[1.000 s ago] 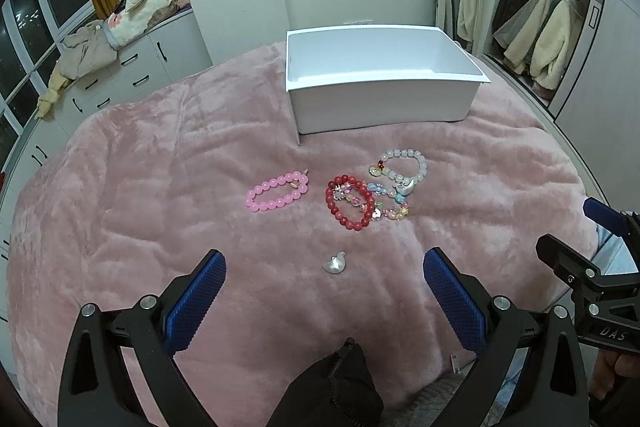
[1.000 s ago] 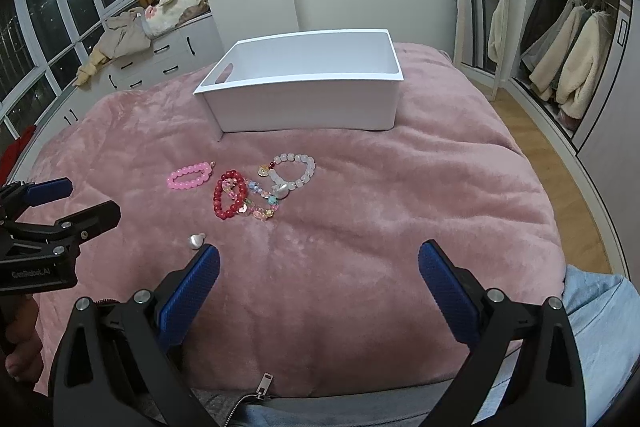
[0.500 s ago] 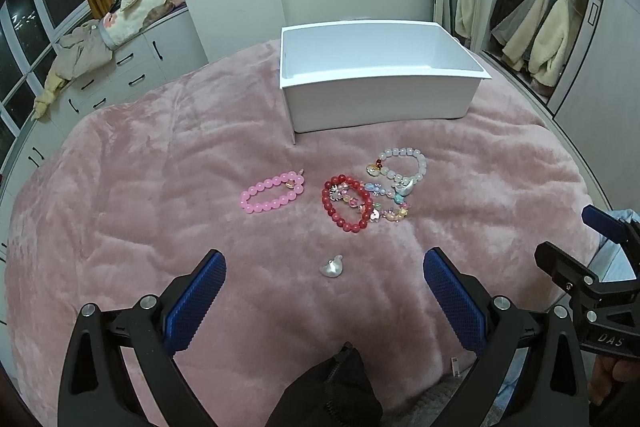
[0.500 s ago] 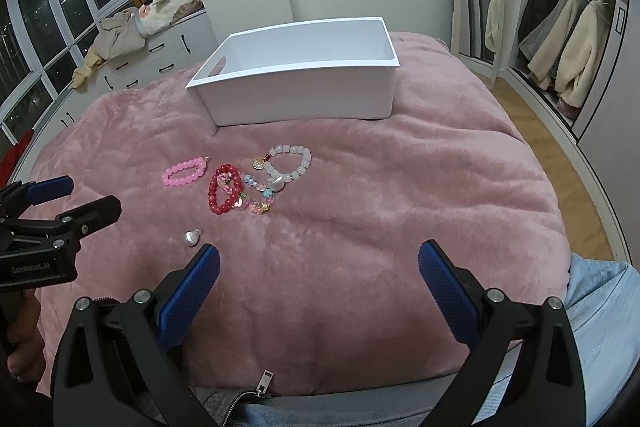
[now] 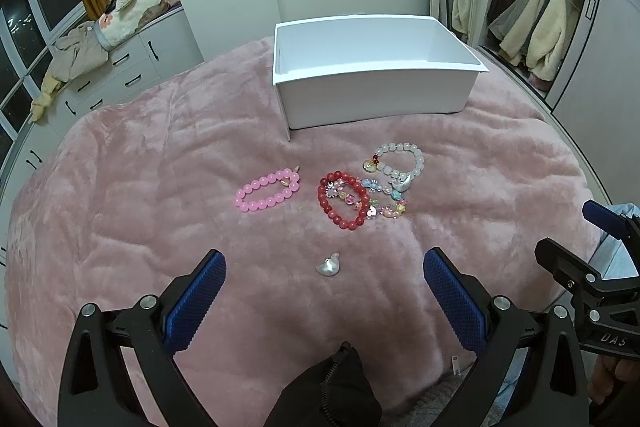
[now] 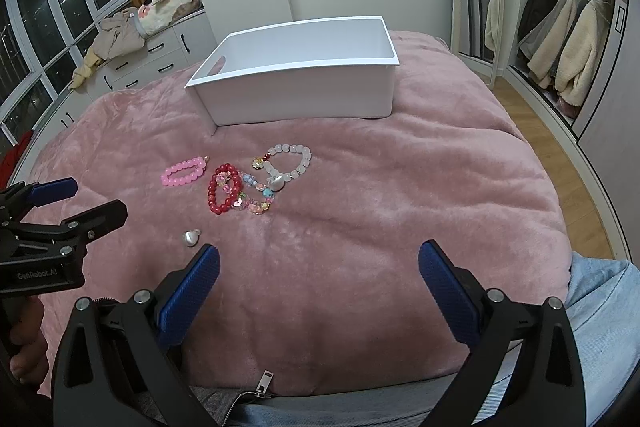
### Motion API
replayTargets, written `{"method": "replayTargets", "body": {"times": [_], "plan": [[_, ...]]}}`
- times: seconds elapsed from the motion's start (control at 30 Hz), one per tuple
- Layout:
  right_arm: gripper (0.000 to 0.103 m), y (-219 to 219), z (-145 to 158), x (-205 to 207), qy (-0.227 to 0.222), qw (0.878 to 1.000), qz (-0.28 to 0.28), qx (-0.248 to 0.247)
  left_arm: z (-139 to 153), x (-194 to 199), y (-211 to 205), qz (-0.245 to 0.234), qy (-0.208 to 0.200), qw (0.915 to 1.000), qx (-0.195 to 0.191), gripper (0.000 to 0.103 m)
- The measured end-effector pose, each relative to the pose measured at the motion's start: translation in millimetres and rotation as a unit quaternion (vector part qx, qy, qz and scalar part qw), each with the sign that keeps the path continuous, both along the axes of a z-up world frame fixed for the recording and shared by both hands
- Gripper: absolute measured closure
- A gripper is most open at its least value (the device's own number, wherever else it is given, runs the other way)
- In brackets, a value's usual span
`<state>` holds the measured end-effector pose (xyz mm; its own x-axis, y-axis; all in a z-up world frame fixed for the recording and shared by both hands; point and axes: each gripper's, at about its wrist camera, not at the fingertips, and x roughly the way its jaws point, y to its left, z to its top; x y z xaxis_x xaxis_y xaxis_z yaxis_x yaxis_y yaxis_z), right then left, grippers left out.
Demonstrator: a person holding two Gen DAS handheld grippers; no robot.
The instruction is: Organize jewelry
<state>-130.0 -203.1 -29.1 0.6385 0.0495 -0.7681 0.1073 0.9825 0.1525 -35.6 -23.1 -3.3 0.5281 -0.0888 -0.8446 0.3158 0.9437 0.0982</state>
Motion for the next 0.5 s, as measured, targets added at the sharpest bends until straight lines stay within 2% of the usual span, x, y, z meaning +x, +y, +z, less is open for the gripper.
{"method": "replayTargets", "body": {"times": [0.5], "plan": [[0.005, -0.3, -0.2, 0.2, -0.001, 1.0, 0.001, 0.001, -3.2, -1.7, -4.4, -0.005, 0.0, 1.0, 0.0, 0.003]]}}
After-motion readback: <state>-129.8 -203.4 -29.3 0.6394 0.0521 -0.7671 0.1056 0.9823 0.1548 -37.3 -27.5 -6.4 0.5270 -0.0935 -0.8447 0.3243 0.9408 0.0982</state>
